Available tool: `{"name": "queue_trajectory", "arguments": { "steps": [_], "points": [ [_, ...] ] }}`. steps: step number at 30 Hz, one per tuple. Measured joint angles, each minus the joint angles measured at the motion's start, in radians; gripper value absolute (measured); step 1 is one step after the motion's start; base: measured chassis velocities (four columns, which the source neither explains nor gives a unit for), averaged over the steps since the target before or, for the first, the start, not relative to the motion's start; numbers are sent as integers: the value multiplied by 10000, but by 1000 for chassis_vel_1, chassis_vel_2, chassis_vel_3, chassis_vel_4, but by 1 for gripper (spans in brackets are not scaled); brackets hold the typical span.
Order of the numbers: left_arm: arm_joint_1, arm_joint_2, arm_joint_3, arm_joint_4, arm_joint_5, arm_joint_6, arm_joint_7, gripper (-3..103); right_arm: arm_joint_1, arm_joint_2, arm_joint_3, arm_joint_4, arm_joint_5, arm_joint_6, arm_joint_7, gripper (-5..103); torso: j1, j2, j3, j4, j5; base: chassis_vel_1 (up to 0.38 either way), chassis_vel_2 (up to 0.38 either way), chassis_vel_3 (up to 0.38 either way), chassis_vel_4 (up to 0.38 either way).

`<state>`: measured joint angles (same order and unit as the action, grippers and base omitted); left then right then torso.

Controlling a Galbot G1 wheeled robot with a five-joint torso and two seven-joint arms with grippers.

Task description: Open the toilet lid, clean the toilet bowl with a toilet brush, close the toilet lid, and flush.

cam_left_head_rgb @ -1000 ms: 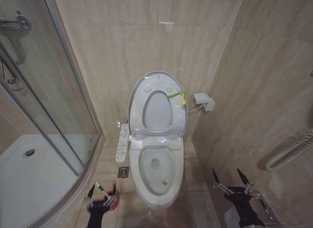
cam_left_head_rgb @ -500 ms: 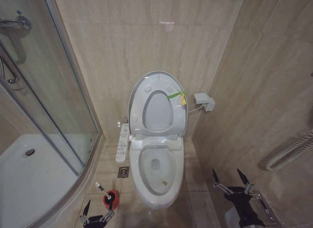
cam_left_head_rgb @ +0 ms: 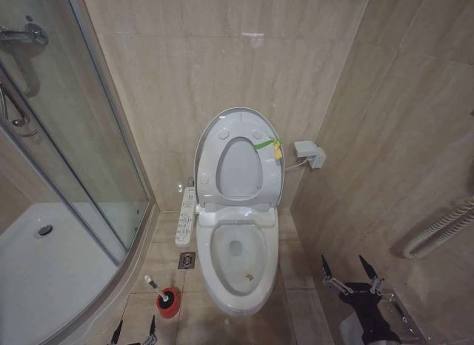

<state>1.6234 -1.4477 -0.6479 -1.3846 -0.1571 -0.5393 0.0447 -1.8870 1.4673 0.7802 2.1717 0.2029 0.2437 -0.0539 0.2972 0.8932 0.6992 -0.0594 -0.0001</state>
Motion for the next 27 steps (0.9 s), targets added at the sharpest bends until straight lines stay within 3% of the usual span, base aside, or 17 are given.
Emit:
{"name": "queue_trajectory", "arguments": {
  "steps": [3,4,27],
  "points": [
    [-557,188,-86,702,-164,-150,178,101,0,0,0,0,0,0,0,100,0,0,0,0,-1,0,0,0,0],
    [-701,241,-104,852,-226,-202,245,95,0,0,0,0,0,0,0,100,0,0,0,-1,0,0,0,0,0],
    [-2794,992,38,3555,-747,-655,688,100,0,0,0,0,0,0,0,100,1,0,0,-1,0,0,0,0,0]
  ]
}}
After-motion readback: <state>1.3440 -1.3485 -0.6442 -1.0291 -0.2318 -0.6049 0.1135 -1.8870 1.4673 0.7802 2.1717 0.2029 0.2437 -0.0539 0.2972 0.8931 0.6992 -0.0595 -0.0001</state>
